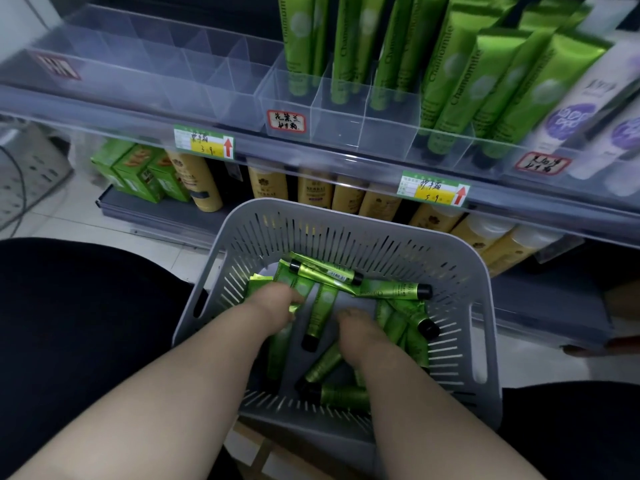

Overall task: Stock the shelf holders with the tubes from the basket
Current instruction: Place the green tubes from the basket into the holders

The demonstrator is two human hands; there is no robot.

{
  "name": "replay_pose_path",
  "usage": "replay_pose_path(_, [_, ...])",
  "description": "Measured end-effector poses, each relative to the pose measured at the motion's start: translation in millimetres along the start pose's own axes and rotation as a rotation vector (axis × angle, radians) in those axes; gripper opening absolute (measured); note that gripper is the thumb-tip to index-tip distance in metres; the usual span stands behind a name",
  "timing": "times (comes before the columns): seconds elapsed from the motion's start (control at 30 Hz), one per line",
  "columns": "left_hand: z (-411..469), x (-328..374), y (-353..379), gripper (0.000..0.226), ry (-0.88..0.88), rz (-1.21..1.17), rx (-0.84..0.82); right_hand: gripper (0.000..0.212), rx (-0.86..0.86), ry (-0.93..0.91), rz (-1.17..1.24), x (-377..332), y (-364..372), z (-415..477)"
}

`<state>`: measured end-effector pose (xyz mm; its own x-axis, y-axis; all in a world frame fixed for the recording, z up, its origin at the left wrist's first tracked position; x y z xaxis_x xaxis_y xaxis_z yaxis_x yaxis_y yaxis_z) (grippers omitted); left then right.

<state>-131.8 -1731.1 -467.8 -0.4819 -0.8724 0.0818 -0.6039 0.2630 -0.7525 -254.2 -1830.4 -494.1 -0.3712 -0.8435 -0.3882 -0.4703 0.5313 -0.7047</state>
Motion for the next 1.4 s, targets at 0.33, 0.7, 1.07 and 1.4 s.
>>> replay_pose_path(0.33, [5,2,1,0.034,-0.048,-0.183,-0.091,0.038,0.045,0.076,0.063,22,-21,2])
replay_pose_path(0.7, [-25,15,-44,0.017,0.021,-0.666,0.067,0.016,0.423,-0.092,0.33,-8,-72,-31])
replay_pose_path(1.07, [-62,21,-46,0.019,0.112,-0.54,0.181,0.022,0.535,-0.107,0.257,-32,-78,-57])
replay_pose_path(1.4, [-53,11,-35,0.028,0.026,-0.448,0.219,0.032,0.485,-0.014,0.173,-23,-73,-53])
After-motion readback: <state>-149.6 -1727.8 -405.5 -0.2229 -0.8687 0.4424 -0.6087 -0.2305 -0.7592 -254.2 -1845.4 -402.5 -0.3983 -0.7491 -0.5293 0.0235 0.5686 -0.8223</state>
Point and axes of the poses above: each hand's wrist, its own z-axis towards the middle knuckle, its own y-axis out of the palm, x = y × z, the point moved 5 cm from there along z, towards the middle knuckle, and after that the axes turned 15 degrees about -y, right-handed, at the moved point
